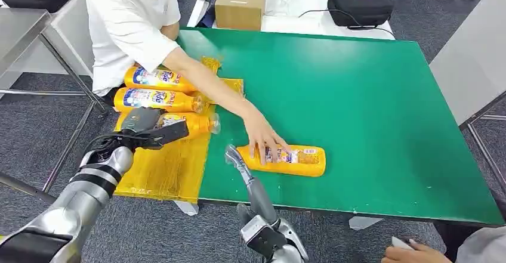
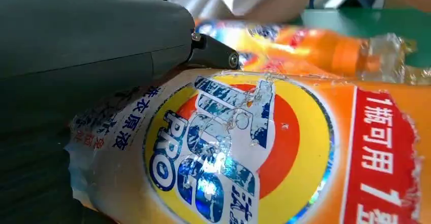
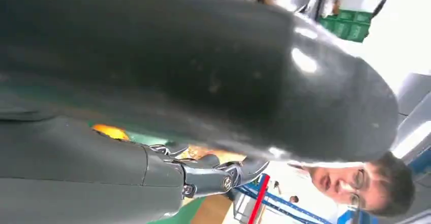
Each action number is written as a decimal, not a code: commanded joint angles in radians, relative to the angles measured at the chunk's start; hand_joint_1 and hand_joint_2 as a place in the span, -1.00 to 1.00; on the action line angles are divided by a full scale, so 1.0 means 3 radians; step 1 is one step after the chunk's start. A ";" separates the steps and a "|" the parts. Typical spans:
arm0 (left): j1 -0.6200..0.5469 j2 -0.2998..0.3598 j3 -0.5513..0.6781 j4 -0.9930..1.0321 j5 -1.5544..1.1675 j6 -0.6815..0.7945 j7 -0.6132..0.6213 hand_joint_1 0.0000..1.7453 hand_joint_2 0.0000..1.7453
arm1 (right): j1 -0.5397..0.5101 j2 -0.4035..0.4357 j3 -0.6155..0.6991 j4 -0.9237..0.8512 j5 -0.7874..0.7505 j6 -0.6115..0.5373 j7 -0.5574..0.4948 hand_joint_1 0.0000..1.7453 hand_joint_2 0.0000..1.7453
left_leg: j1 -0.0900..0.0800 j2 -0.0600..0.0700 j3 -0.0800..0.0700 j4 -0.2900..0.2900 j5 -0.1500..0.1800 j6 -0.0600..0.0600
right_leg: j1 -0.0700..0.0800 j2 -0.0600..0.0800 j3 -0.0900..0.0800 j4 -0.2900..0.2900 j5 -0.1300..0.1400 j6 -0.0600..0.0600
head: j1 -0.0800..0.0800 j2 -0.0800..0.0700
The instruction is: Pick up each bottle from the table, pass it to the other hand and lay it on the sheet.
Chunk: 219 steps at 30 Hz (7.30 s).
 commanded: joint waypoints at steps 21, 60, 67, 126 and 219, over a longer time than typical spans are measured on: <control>-0.0181 -0.0216 0.0131 0.1137 0.0059 -0.0232 0.0329 -0.92 1.00 | -0.0323 0.0002 -0.0049 0.0567 -0.0150 0.0080 -0.0005 -1.00 -1.00 | 0.0002 0.0008 0.0037 -0.0007 -0.0005 -0.0006 | 0.0002 0.0010 0.0034 -0.0004 -0.0002 -0.0008 | 0.0000 0.0000; 0.0990 -0.0417 0.0488 -0.2229 0.2559 -0.0292 -0.1029 -1.00 1.00 | -0.0193 -0.0201 -0.0141 0.0324 -0.0013 -0.0334 -0.0005 -1.00 -1.00 | 0.0002 -0.0002 0.0010 -0.0001 -0.0003 -0.0006 | 0.0003 -0.0001 0.0011 0.0000 -0.0003 -0.0006 | -0.0001 0.0000; 0.1386 -0.0577 0.0840 -0.3258 0.3300 -0.0115 -0.1101 -1.00 1.00 | -0.0174 -0.0830 -0.0417 -0.0016 0.1511 -0.1287 0.0572 -1.00 1.00 | 0.0001 -0.0002 0.0007 -0.0001 -0.0002 -0.0002 | 0.0002 -0.0002 0.0009 -0.0002 -0.0002 -0.0002 | 0.0000 0.0000; 0.1689 -0.0784 0.0208 -0.2793 0.3638 -0.0154 -0.0955 -1.00 1.00 | -0.2008 -0.0453 -0.0299 0.2770 0.1646 0.0150 0.0998 -1.00 1.00 | -0.0003 -0.0003 0.0008 -0.0002 0.0001 0.0002 | -0.0001 -0.0001 0.0011 -0.0004 0.0002 0.0001 | -0.0001 0.0000; 0.2350 -0.1018 -0.0176 -0.2348 0.3532 -0.0237 -0.0695 -1.00 1.00 | -0.1030 -0.0183 -0.0111 0.0692 0.0344 0.0166 0.0667 1.00 1.00 | 0.0001 0.0003 0.0012 -0.0003 -0.0005 -0.0002 | 0.0002 0.0004 0.0014 -0.0006 -0.0001 -0.0003 | -0.0001 0.0000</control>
